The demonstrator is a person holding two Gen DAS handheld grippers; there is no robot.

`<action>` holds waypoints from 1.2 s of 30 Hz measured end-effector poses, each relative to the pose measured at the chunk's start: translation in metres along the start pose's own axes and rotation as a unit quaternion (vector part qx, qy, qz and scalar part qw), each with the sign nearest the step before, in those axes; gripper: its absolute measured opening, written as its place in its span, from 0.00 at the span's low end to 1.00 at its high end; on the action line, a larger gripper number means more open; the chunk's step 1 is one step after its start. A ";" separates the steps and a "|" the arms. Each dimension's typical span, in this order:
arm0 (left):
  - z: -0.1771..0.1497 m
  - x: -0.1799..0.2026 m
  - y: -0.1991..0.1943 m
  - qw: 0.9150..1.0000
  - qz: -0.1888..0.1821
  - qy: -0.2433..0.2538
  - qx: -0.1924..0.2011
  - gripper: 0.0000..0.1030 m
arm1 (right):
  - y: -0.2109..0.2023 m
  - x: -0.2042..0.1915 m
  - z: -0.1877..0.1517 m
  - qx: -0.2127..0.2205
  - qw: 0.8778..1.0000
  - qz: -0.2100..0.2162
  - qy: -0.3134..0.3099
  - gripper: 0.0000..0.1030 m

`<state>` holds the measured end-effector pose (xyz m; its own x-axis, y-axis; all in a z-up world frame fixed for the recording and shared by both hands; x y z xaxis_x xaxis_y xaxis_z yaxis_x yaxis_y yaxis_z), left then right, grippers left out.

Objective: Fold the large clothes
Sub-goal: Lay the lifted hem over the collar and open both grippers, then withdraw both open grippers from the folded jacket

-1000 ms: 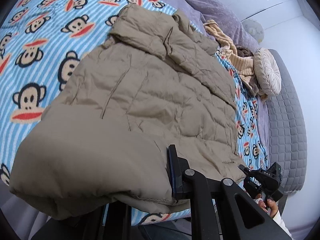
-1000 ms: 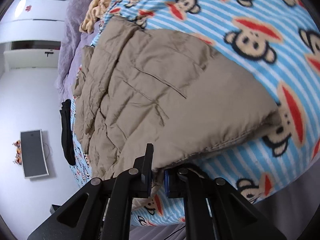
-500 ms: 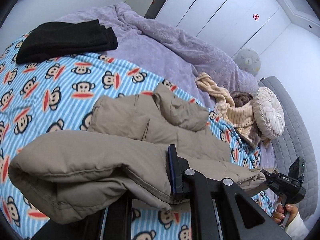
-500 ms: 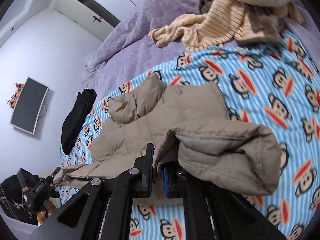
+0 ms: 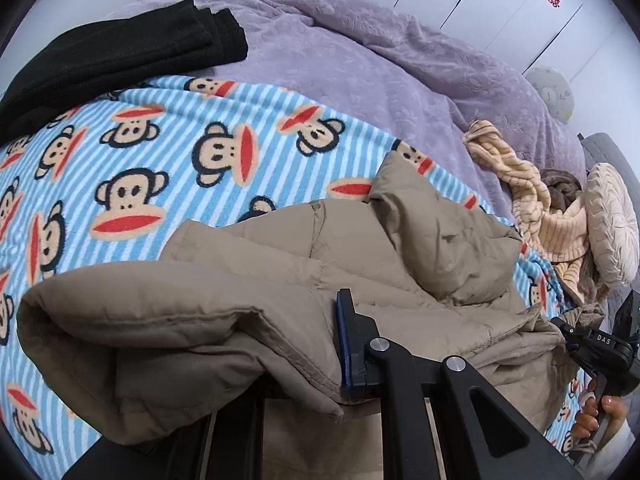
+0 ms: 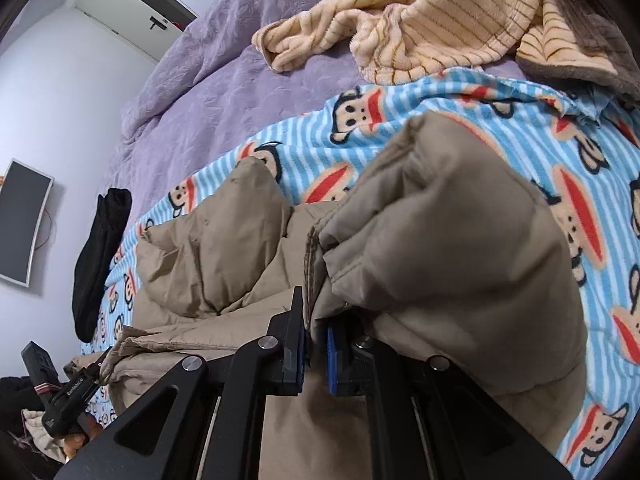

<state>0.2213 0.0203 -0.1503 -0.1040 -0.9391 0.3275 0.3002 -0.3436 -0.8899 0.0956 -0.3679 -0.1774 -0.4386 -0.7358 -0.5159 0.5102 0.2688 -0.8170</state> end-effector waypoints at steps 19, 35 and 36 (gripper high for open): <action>-0.008 0.009 -0.047 0.991 0.045 0.063 0.105 0.95 | -0.033 0.006 -0.002 0.034 0.999 0.026 0.003 0.81; 0.027 -0.003 0.057 0.990 0.115 0.070 0.047 0.73 | 0.041 0.027 0.012 0.016 0.996 -0.067 -0.050 0.10; 0.029 -0.003 0.061 0.990 0.117 0.069 0.047 0.73 | 0.045 0.028 0.015 0.017 0.996 -0.068 -0.049 0.09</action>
Point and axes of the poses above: each gripper's, at about its wrist camera, not at the fingertips, and y roughly the way its jaws point, x to its right, z to its top, the point moved 4 cm from there along y, roughly the way its jaws point, and after that the axes turned 5 degrees about -x, right-handed, at the moved point
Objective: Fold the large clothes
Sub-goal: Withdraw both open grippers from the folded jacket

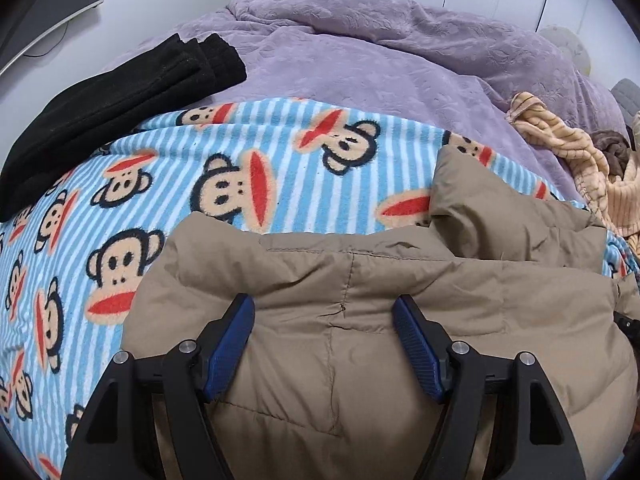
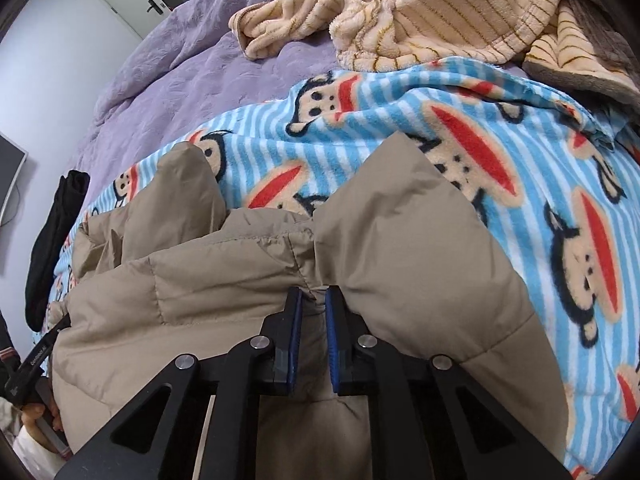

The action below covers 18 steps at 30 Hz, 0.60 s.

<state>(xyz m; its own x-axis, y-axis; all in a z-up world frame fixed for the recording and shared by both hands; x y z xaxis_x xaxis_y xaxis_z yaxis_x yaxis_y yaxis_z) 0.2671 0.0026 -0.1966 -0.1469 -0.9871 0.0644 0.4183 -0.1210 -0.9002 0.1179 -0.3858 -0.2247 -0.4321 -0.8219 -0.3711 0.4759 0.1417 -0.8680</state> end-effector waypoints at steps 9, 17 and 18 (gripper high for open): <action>0.012 0.001 0.019 1.000 0.001 -0.009 -0.005 0.73 | 0.009 0.006 0.010 0.000 1.000 0.006 0.011 0.08; 0.008 -0.016 -0.010 0.999 0.036 -0.016 0.006 0.73 | -0.036 0.016 0.001 0.031 0.998 -0.056 0.001 0.14; 0.006 -0.018 -0.017 0.999 0.039 -0.018 0.009 0.73 | -0.044 0.018 -0.002 0.034 0.998 -0.058 0.004 0.14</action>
Point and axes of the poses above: each gripper's, at about its wrist camera, not at the fingertips, and y roughly the way its jaws point, x to its right, z to its top, the point moved 4 cm from there along y, roughly the way its jaws point, and after that the axes turned 5 degrees about -x, right-handed, at the moved point
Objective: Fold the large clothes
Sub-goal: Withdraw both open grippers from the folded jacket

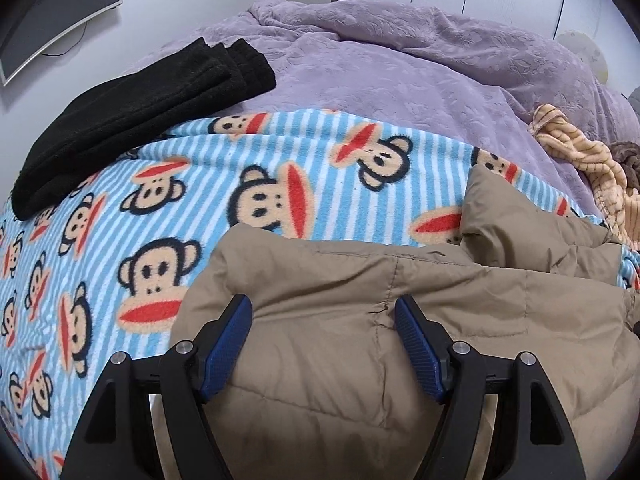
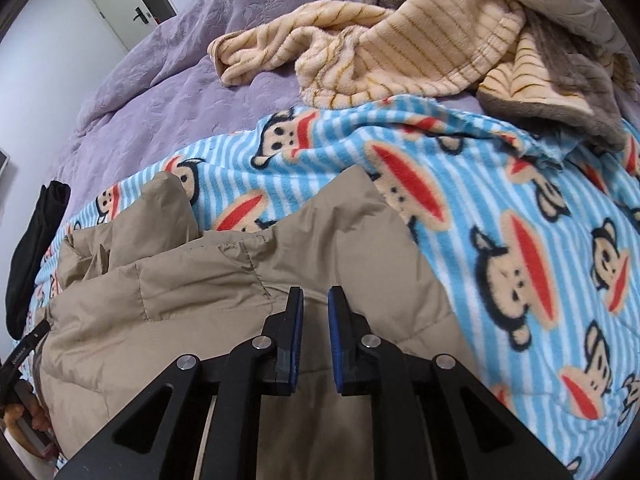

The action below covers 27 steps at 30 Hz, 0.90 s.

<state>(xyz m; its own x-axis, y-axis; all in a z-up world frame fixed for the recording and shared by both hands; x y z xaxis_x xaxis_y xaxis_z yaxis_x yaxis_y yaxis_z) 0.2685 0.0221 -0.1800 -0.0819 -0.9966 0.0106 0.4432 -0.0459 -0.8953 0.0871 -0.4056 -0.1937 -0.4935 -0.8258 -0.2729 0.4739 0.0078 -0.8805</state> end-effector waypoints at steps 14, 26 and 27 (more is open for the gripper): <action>-0.089 -0.008 -0.064 0.998 0.003 -0.003 -0.057 0.73 | -0.059 0.022 -0.094 -0.035 0.995 0.068 0.070 0.36; -0.153 0.004 -0.095 0.995 -0.010 -0.011 -0.103 0.73 | -0.069 0.026 -0.161 -0.090 0.986 0.100 0.102 0.57; -0.156 0.005 -0.097 0.994 -0.011 -0.009 -0.104 0.73 | -0.067 0.026 -0.164 -0.097 0.984 0.103 0.105 0.58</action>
Point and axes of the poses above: each gripper's, at about its wrist camera, not at the fingertips, and y roughly the way its jaws point, x to its right, z to its top, the point moved 4 cm from there along y, roughly the way its jaws point, and after that the axes turned 5 degrees about -x, right-handed, at the moved point
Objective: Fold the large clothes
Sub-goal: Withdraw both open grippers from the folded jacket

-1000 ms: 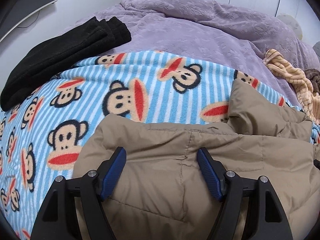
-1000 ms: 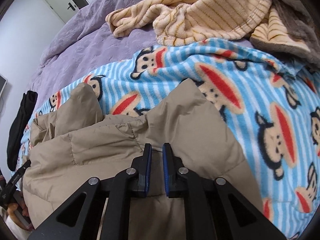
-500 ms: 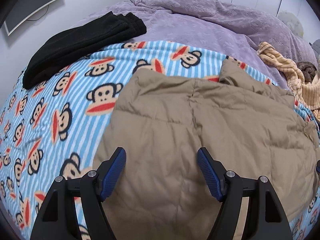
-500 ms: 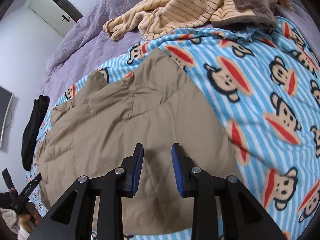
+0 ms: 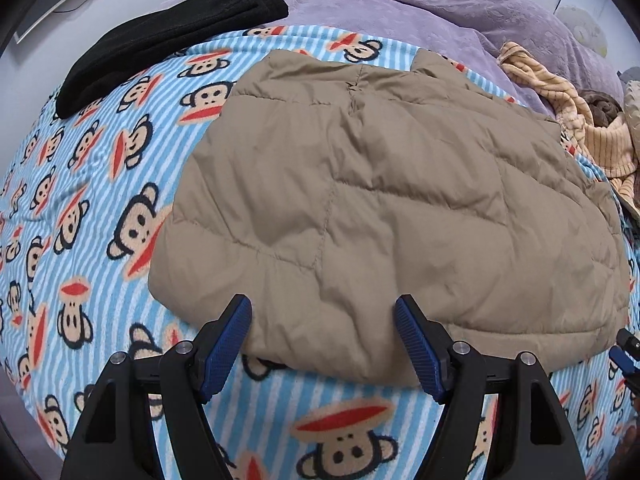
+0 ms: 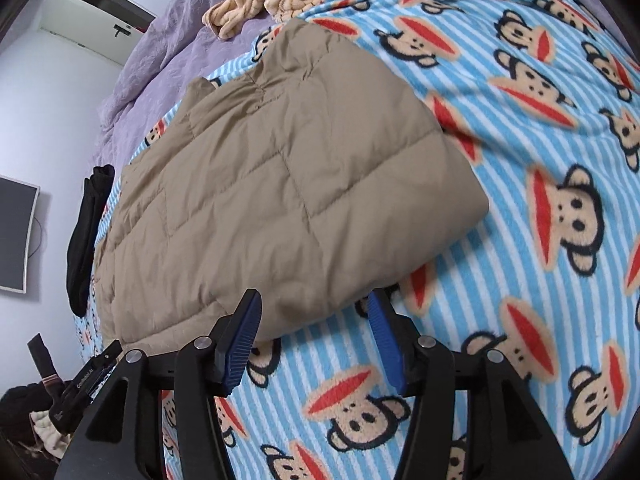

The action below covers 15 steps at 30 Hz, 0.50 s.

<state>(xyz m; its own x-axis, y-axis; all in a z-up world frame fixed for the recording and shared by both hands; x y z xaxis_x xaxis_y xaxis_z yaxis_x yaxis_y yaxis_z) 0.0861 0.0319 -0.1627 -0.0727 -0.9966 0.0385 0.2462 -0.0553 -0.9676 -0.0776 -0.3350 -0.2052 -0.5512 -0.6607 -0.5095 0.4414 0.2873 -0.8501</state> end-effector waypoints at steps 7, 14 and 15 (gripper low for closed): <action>-0.018 0.011 -0.007 1.000 0.002 0.005 -0.006 0.73 | 0.009 0.007 -0.024 -0.029 0.999 0.022 0.012 0.65; -0.034 0.021 -0.014 1.000 0.014 0.004 0.003 0.97 | 0.005 0.019 -0.034 -0.035 0.999 0.028 0.008 0.68; -0.036 0.023 -0.017 1.000 0.017 0.005 0.008 0.97 | 0.005 0.022 -0.035 -0.037 0.999 0.029 0.009 0.68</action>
<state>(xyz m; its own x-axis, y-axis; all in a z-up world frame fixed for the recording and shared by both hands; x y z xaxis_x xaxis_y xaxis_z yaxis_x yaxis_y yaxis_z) 0.0457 0.0121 -0.1547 -0.0735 -0.9973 0.0023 0.2650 -0.0217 -0.9640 -0.1124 -0.3238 -0.2255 -0.5387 -0.6300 -0.5594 0.4195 0.3752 -0.8266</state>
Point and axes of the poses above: each gripper's, at about its wrist camera, not at the fingertips, and y roughly the way its jaws point, x to its right, z to its top, the point moved 4 cm from there along y, roughly the way its jaws point, and after that the axes turned 5 degrees about -x, right-handed, at the moved point
